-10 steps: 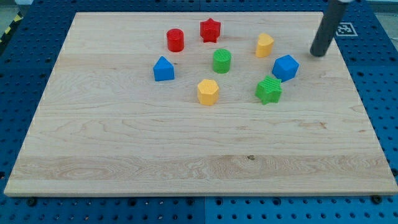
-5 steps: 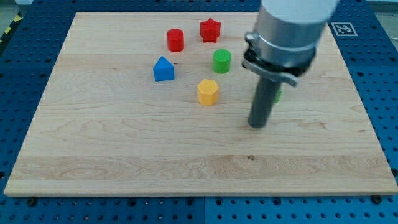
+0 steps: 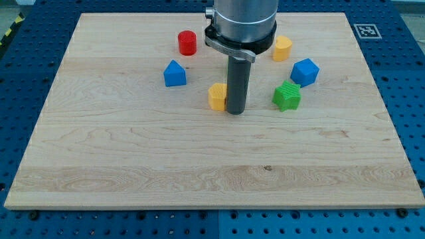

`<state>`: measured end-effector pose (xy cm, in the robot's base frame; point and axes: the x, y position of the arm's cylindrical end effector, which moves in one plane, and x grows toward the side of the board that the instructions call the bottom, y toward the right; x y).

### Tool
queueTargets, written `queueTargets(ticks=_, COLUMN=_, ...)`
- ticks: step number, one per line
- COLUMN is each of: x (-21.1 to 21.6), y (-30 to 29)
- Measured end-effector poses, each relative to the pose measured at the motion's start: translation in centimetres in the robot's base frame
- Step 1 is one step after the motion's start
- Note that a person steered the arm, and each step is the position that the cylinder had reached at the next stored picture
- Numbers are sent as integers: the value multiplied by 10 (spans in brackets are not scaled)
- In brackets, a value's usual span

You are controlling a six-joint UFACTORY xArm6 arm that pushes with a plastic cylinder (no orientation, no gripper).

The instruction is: Push the yellow hexagon to the left of the blue triangle

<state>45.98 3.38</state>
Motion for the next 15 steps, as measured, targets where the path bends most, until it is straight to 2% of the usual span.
queueTargets(ticks=3, x=-16, y=-9)
queueTargets(ticks=5, x=-22, y=-55)
queueTargets(ticks=8, x=-78, y=-67)
queueTargets(ticks=10, x=-52, y=-77)
queueTargets(ticks=14, x=-58, y=-135)
queueTargets(ticks=15, x=-53, y=-123)
